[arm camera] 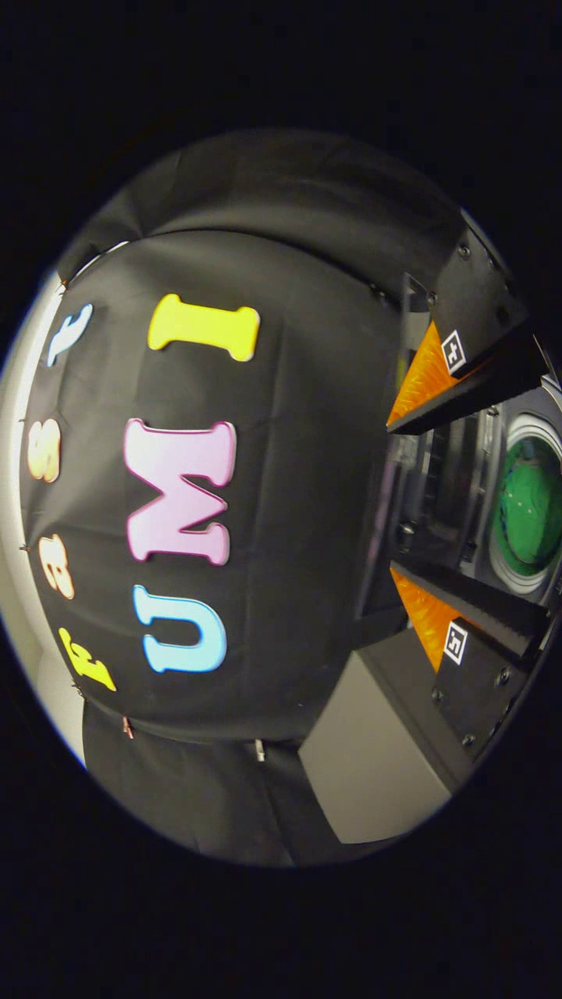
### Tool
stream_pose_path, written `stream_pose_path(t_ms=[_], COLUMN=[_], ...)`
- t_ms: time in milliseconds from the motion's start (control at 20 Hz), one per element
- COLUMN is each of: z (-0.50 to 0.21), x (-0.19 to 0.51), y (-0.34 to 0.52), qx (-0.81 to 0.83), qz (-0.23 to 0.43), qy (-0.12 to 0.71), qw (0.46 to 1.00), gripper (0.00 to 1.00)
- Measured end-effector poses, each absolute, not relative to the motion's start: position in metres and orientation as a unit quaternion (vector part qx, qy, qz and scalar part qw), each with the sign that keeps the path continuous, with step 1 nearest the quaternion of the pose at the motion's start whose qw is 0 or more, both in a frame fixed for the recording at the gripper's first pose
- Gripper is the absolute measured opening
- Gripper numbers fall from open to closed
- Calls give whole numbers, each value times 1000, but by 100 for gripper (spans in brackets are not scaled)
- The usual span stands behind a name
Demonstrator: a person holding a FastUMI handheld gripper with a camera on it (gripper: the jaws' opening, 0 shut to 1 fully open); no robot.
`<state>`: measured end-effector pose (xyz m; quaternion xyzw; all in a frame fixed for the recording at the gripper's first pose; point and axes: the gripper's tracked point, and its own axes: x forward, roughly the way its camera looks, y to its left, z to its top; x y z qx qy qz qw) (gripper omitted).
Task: Put the clothes into the washing machine and then close the washing machine lid.
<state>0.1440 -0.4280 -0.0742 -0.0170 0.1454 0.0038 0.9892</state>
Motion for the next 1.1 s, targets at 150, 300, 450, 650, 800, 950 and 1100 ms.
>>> stream_pose_path(t_ms=[150, 300, 450, 650, 800, 950, 1100], z=[-61, -88, -140, -152, -148, -148, -147], x=[177, 202, 204, 200, 202, 200, 200], y=[-455, -479, -497, -505, -504, -504, -503], qx=[-10, 5, 77, 58, 56, 51, 48], qz=[-25, -52, -73, -91, -88, -87, -86], qy=[131, 172, 239, 257, 251, 245, 237], qw=[991, 984, 965, 961, 962, 964, 966], gripper=[98, 98, 98, 97, 98, 98, 98])
